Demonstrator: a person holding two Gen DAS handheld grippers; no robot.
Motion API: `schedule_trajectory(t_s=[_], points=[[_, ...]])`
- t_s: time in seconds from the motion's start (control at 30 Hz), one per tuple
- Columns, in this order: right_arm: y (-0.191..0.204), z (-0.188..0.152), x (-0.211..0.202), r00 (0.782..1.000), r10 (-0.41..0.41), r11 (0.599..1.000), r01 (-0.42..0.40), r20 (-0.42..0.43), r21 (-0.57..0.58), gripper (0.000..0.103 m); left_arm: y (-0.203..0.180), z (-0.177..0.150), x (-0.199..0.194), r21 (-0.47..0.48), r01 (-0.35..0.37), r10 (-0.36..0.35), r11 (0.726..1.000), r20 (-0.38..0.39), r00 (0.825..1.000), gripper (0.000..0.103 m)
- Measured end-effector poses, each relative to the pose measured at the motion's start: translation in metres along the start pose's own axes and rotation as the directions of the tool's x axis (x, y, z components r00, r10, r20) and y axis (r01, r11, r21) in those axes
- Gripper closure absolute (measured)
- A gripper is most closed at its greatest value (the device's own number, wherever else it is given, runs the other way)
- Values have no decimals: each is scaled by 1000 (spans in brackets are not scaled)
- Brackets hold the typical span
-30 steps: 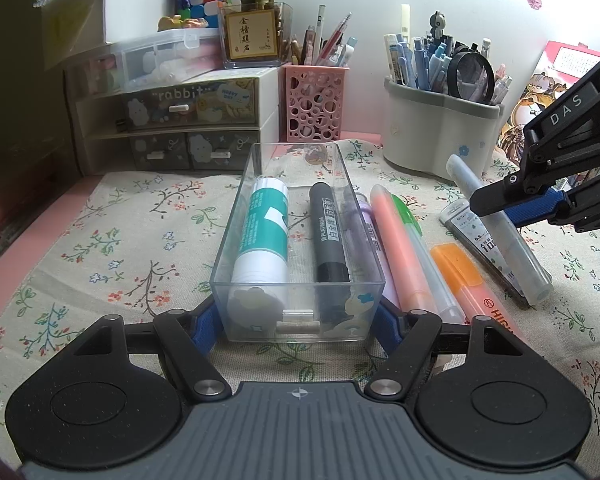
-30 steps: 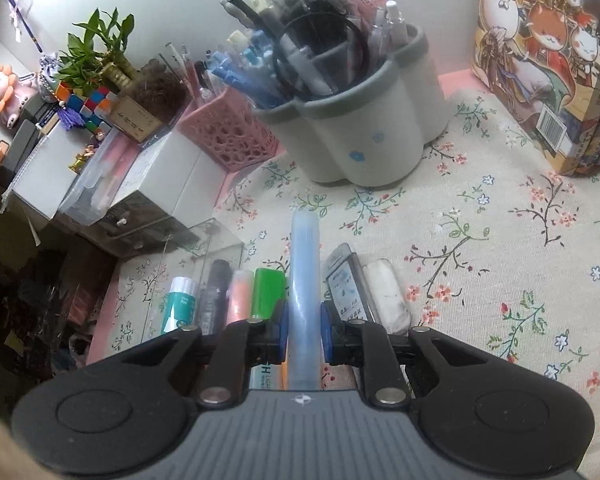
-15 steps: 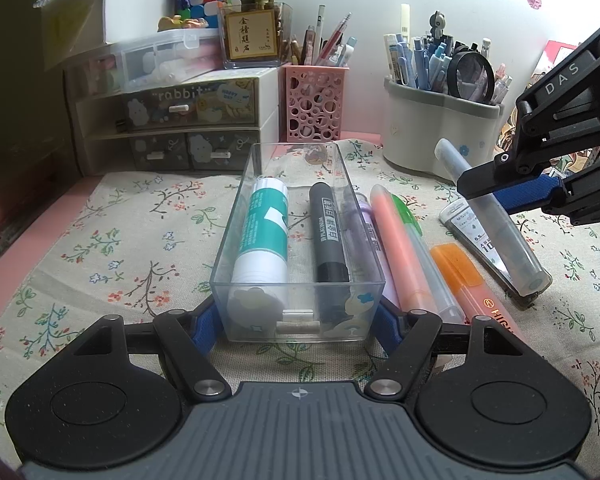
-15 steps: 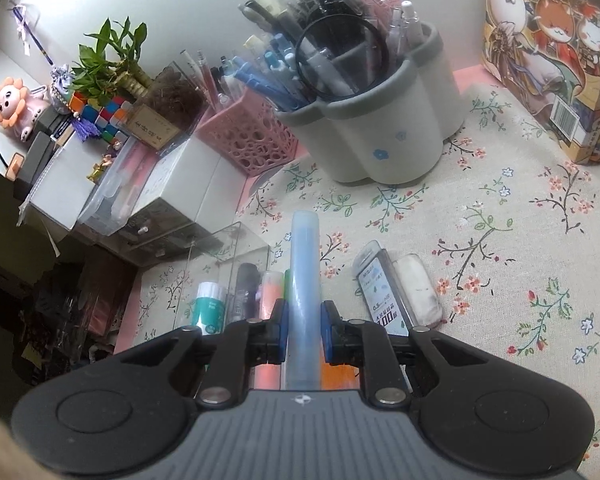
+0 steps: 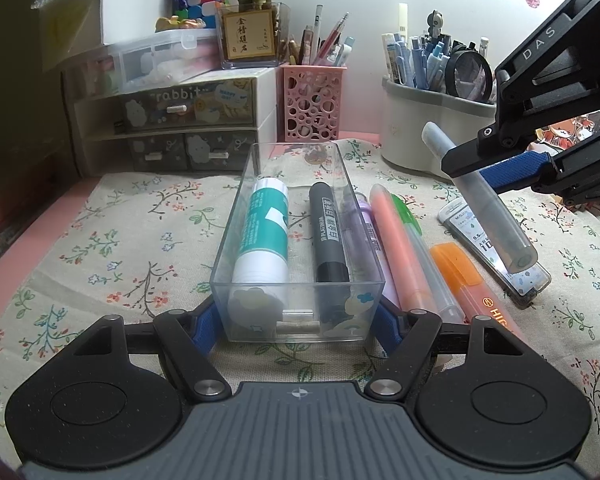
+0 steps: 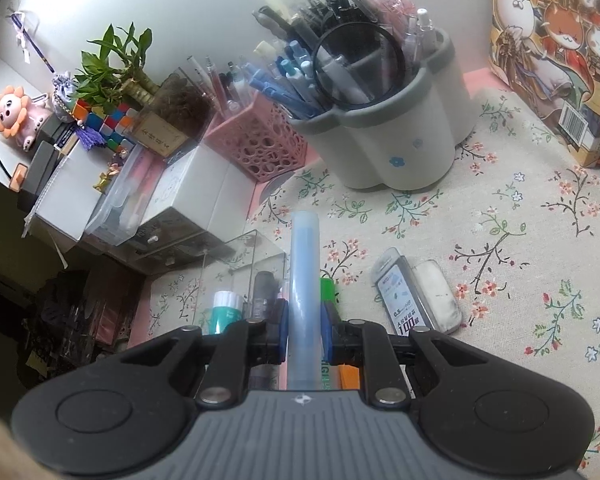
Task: Organize stationery
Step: 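Lower the pale blue pen into the clear box and open the right gripper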
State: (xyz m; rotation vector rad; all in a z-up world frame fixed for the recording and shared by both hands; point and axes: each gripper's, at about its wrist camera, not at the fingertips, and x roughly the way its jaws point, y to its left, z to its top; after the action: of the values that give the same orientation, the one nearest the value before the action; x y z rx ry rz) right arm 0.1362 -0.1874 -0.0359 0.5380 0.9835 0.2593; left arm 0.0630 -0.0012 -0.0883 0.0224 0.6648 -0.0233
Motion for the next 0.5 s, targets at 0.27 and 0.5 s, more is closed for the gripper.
schedule_trajectory(t_s=[0.27, 0.5], points=[[28, 0, 10, 999, 38, 998, -40, -30, -55, 93, 1, 0, 0, 2, 0, 0, 1000, 0, 1000, 30], [42, 4, 24, 998, 44, 997, -47, -53, -54, 93, 1, 0, 0, 2, 0, 0, 1000, 0, 1000, 30]])
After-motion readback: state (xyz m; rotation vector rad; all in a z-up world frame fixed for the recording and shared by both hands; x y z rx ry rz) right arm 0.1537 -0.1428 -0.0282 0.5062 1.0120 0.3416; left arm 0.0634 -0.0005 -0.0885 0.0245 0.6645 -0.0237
